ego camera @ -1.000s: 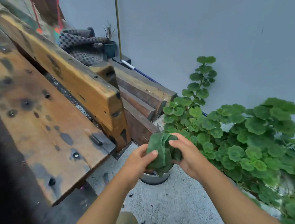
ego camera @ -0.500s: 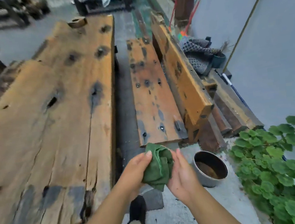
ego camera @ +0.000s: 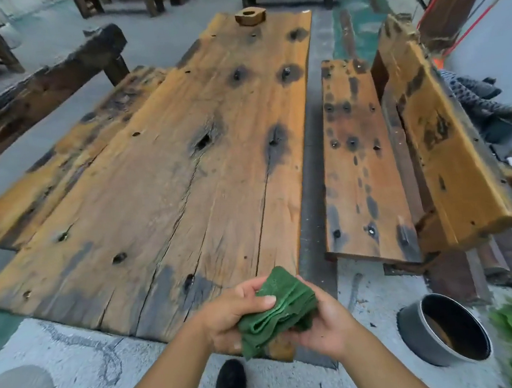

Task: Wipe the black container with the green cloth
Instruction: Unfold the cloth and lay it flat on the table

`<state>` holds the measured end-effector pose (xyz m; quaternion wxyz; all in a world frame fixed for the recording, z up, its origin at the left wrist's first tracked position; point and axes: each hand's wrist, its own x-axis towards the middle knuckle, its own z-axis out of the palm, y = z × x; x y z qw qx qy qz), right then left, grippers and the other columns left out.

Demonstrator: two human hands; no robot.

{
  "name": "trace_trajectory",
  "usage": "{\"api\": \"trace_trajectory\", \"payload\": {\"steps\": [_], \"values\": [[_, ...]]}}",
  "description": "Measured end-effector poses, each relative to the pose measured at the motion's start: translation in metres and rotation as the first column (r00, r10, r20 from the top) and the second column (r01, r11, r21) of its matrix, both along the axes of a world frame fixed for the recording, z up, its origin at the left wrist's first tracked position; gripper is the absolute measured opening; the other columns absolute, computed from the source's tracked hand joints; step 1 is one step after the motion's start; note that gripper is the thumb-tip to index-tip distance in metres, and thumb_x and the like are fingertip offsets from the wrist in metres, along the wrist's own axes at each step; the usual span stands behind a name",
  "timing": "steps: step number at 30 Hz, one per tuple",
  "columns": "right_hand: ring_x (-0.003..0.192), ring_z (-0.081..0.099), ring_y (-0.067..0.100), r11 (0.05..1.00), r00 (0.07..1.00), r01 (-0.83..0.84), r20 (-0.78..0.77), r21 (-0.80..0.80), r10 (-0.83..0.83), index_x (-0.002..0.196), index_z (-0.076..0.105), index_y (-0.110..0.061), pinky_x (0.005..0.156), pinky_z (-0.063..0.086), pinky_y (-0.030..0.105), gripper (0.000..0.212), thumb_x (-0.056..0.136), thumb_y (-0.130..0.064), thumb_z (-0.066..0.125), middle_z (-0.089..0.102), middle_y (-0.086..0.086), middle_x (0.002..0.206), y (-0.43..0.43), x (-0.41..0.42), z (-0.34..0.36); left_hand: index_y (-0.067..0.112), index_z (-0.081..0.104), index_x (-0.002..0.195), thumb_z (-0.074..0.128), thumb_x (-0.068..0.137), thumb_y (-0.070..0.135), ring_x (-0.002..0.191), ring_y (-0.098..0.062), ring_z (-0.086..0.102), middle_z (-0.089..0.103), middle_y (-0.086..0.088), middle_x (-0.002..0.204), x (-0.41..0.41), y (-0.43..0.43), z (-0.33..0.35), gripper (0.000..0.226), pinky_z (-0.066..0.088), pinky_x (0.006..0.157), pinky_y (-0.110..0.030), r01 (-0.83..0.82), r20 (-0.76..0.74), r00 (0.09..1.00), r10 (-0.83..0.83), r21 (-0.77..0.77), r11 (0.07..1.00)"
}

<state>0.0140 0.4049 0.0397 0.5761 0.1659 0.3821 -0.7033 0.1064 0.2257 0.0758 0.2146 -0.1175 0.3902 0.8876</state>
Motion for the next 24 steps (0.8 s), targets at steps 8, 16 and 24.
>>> {"api": "trace_trajectory", "payload": {"steps": [8,16,24], "values": [[0.088,0.078,0.030,0.944,0.979,0.116,-0.198,0.308,-0.055,0.129,0.062,0.002,0.071,0.064,0.042,0.036,0.093,0.002,0.063,0.078,0.020,0.105,-0.087,-0.022,-0.044,0.002,0.066,0.122,0.069,0.089,-0.003,0.101,-0.026,0.071,0.072,-0.022,0.120,-0.016,-0.167,-0.053,0.033,0.056,0.096,-0.039,0.306,0.293,0.935,-0.200,-0.383,0.872],[0.126,0.062,0.033,0.714,0.871,0.148,-0.432,0.684,0.234,0.135,0.058,0.000,0.110,0.048,0.052,0.046,0.092,-0.003,0.072,0.063,0.016,0.138,-0.126,-0.020,-0.086,0.005,0.065,0.087,0.073,0.087,0.001,0.077,-0.025,0.063,0.068,-0.014,0.085,-0.028,-0.208,-0.122,0.009,0.054,0.070,-0.034,0.293,0.408,0.912,0.034,-0.710,0.641],[0.069,0.051,0.015,0.501,0.674,0.247,-0.519,0.829,0.526,0.088,0.061,-0.006,0.055,0.039,0.011,0.011,0.093,-0.007,0.071,0.056,0.002,0.078,-0.134,-0.017,-0.134,0.013,0.070,0.096,0.077,0.085,0.011,0.082,-0.020,0.062,0.066,-0.001,0.086,-0.017,-0.202,-0.185,0.013,0.044,0.062,-0.025,0.211,0.260,0.952,0.161,-0.939,0.273]]}}
